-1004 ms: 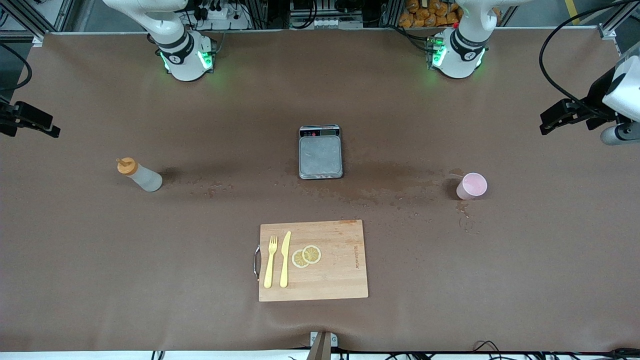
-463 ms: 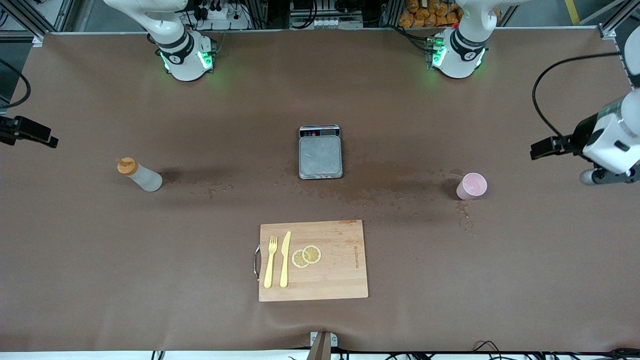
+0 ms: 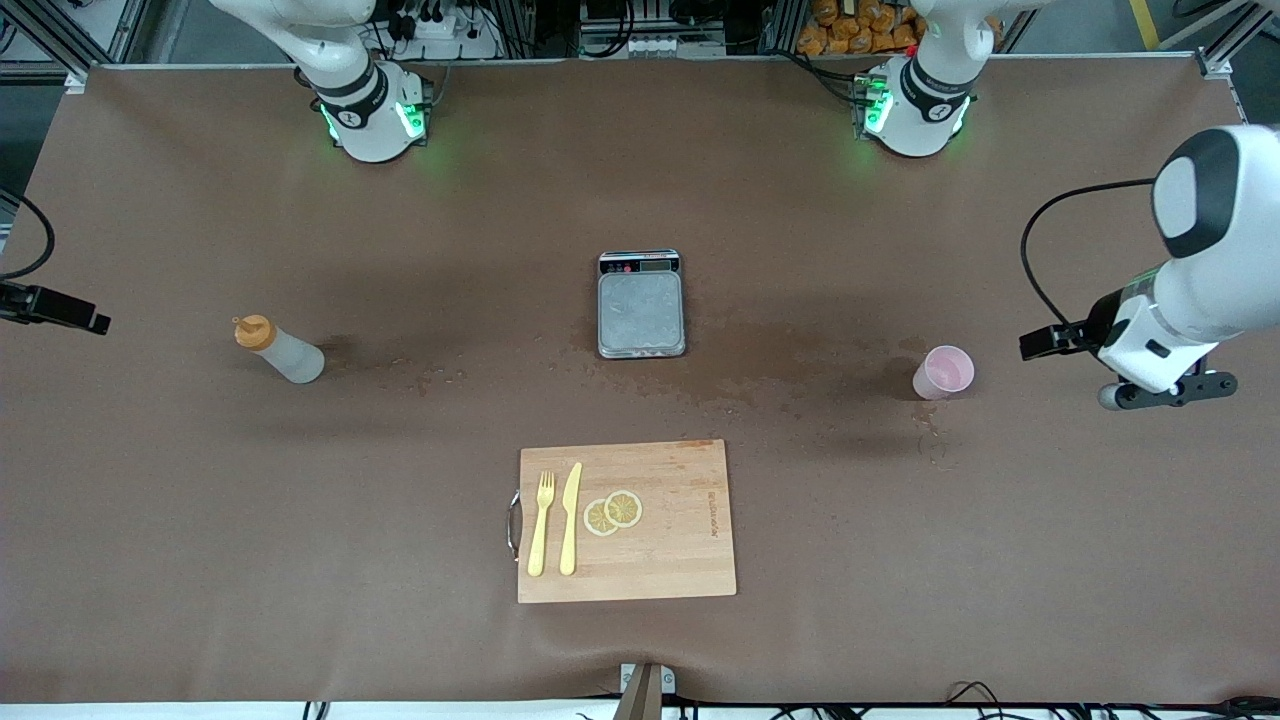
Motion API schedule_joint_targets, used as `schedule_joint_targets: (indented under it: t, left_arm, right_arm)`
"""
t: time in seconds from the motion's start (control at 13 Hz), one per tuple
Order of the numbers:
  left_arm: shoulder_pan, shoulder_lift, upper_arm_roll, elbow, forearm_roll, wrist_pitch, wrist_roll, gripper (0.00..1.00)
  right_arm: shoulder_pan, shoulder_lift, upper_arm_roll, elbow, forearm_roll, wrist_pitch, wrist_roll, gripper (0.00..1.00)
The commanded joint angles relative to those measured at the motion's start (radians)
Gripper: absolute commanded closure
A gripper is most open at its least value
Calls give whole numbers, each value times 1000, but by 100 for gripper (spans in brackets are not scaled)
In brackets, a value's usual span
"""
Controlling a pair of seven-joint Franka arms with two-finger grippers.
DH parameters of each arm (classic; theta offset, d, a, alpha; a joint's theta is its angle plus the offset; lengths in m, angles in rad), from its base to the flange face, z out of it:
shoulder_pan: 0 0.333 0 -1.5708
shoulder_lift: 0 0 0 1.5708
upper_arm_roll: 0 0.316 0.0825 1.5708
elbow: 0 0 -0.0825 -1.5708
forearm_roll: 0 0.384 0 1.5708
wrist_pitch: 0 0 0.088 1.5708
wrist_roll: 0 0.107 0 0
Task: Add sauce to pink cup with both arms
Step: 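Move the left gripper toward the pink cup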
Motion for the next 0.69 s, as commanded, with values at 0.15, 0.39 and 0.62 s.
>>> schedule_joint_targets:
  t: [0.15, 0.39, 0.62]
  left_arm:
    - [7, -46, -16, -198, -25, 198, 0, 0]
    - [6, -45, -23, -306, -25, 341, 0, 0]
    - [4, -38, -39, -332, -26, 363, 0, 1]
  right_arm:
    - [-81, 58, 14, 0, 2, -22, 57, 0]
    - [-154, 104, 13, 3, 120, -80, 119, 0]
    - [-204, 153, 13, 4, 175, -108, 149, 0]
